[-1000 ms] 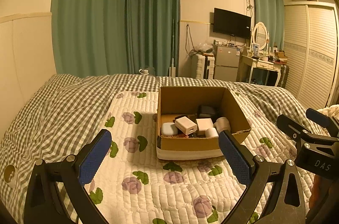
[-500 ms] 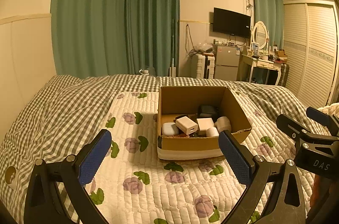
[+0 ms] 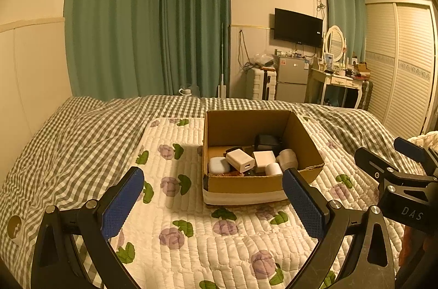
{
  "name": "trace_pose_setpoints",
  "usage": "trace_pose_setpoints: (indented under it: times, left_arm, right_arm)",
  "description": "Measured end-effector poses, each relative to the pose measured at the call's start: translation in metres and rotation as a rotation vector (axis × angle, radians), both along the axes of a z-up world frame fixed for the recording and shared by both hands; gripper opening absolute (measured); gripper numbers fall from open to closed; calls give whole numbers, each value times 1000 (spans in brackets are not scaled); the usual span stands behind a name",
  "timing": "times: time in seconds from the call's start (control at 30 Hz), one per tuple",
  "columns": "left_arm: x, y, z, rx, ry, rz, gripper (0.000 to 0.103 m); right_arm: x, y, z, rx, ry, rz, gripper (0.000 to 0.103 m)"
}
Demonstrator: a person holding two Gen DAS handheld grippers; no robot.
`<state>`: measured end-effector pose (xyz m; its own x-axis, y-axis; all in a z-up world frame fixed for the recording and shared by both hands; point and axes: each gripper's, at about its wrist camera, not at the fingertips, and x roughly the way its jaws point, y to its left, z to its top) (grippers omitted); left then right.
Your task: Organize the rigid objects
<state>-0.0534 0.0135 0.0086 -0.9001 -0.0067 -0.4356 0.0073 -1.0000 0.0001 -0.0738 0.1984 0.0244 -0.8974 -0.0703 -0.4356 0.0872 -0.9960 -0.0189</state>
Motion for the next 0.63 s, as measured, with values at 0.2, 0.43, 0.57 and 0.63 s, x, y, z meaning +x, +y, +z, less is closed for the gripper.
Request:
trace_pose_setpoints:
  times: [0.2, 0.43, 0.57, 0.63]
  left_arm:
    - [-1, 0, 1, 2, 0, 0, 103]
    - [-2, 0, 1, 6, -2, 0, 103]
    - [-2, -1, 2, 9, 1, -2, 103]
    - [-3, -2, 1, 14, 1, -2, 103]
  right_arm:
    - [-1, 0, 1, 0, 0, 0, 103]
    - [-1, 0, 1, 1, 0, -1, 103]
    - [-2, -1, 2, 4, 1, -2, 103]
    - [-2, -1, 2, 3, 1, -2, 103]
